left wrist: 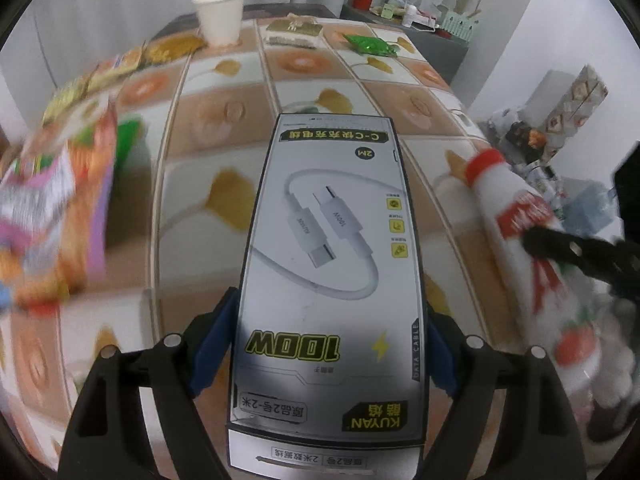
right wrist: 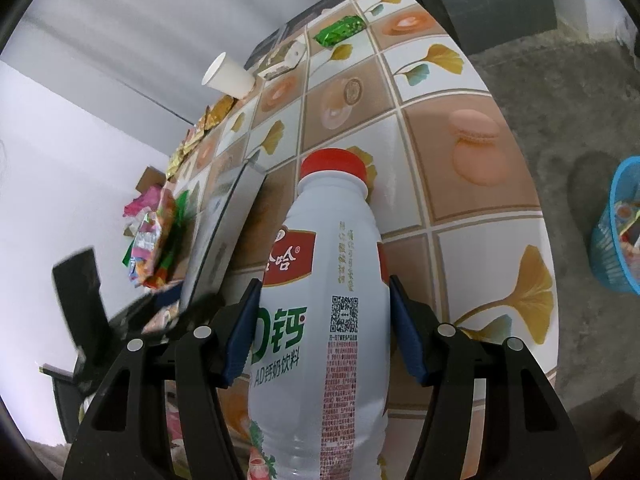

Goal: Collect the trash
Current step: 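Lift the milk bottle and cable box off the table and turn toward the wastebasket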

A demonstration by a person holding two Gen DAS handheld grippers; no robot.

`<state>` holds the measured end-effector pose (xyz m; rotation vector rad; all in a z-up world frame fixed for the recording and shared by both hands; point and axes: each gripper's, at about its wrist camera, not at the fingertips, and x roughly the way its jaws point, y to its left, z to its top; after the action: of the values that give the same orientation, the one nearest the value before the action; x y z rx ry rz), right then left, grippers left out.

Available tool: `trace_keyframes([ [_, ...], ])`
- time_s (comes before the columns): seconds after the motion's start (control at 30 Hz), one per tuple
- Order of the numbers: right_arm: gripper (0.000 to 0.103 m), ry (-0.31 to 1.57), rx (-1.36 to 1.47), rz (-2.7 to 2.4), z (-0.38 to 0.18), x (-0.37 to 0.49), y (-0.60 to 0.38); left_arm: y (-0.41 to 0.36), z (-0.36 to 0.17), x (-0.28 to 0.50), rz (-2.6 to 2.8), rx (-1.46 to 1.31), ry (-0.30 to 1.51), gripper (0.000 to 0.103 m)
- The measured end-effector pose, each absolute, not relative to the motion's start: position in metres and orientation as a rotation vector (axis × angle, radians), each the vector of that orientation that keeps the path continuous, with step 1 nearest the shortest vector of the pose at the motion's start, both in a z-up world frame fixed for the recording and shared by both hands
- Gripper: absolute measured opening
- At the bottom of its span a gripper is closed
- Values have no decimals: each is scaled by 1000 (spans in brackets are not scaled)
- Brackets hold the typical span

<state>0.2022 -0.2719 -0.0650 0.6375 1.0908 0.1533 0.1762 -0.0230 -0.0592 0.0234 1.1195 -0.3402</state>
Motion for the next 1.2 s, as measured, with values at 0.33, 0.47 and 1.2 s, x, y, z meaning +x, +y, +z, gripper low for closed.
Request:
trace_keyframes([
  [0.33,61,1123,598,124,-65,205,-262,-7,-50,167,-377,-78,1095,84],
  [0.47,61,1131,570,110,-63,206,-258,-14,-52,175,-377,-64,1094,84],
  [1.2,68,1162,476,100,-61,207,-244,-15,-35,190,-452,-28,1077,87],
])
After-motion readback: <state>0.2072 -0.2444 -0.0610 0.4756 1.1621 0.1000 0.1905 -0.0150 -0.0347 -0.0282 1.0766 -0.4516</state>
